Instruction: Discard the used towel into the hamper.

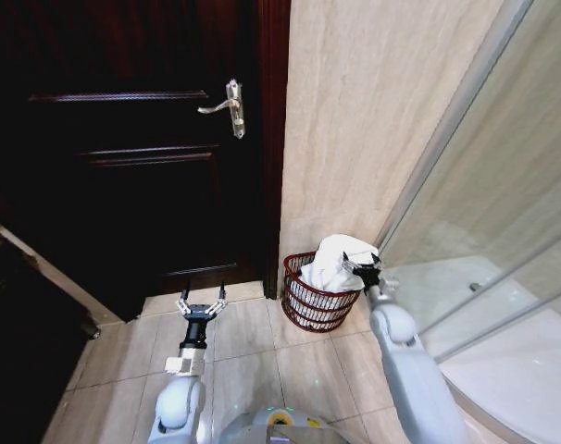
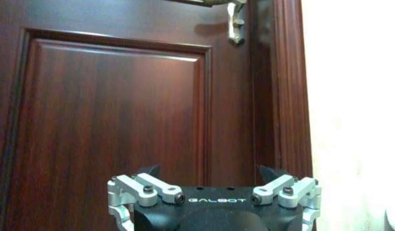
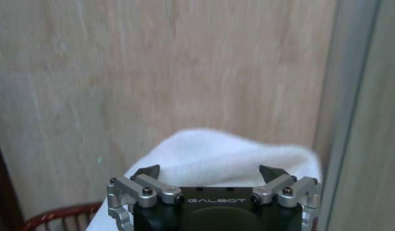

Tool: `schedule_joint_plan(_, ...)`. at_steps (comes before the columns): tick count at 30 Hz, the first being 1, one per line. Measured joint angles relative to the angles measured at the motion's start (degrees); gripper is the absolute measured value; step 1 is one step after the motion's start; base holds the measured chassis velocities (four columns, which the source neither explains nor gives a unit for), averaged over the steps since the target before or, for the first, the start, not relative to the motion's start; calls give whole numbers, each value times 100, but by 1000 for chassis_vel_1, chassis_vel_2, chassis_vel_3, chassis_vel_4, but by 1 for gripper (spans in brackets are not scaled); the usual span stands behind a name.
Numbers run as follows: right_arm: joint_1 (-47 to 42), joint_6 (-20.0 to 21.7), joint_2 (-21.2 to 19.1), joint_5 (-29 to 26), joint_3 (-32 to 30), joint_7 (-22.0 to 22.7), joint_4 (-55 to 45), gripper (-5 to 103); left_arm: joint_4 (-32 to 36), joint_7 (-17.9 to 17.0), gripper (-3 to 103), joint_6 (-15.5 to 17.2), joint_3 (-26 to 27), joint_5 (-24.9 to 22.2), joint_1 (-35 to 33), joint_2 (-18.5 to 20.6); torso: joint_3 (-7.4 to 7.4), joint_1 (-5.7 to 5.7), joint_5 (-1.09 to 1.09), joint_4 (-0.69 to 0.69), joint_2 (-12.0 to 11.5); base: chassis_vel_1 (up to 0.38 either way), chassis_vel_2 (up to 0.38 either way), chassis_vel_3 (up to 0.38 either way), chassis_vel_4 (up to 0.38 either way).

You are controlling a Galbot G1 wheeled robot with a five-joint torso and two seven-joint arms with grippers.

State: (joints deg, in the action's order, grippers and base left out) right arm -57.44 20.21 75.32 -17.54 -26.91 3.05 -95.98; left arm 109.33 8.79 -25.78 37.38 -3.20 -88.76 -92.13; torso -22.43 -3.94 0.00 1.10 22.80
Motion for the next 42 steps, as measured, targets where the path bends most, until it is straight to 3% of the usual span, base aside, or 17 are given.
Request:
schedule_joint_plan(3,293,526,-141,-272,54,-112,302,100,96,-4,100,20,-16,72,-31,0,0,0,1,0,0,0,0,0,0)
schedule_joint_plan(10,617,1123,-412,-550,95,-454,752,100,322,-12,100,44,7,-23,-259,0,0,0,0,0,0,0,0,0,0)
schedule_joint_plan(13,644,1510,-429,-789,127,-496,781,100,349,-11,100,42,-4,-41,-280,0,1,0,0,0,0,0,0,0,0)
schedule_joint_plan(19,774,1945,-315,-753,167,-730,1068,100,353,-6,100,15,-29,-92,-277,0,1,0,-1,0,1,0,0,0,0)
schedule_joint_plan(38,1286,1963,23,-126,256,-1050,2184,100,309,-2,100,-22,84,-288,-253,0,1,0,-1,0,1,0,0,0,0)
schedule_joint_plan(42,1226,1759,16,-87,225,-998,2126,100,332,0,100,-16,64,-280,-246,0,0,0,2,-1,0,0,0,0,0)
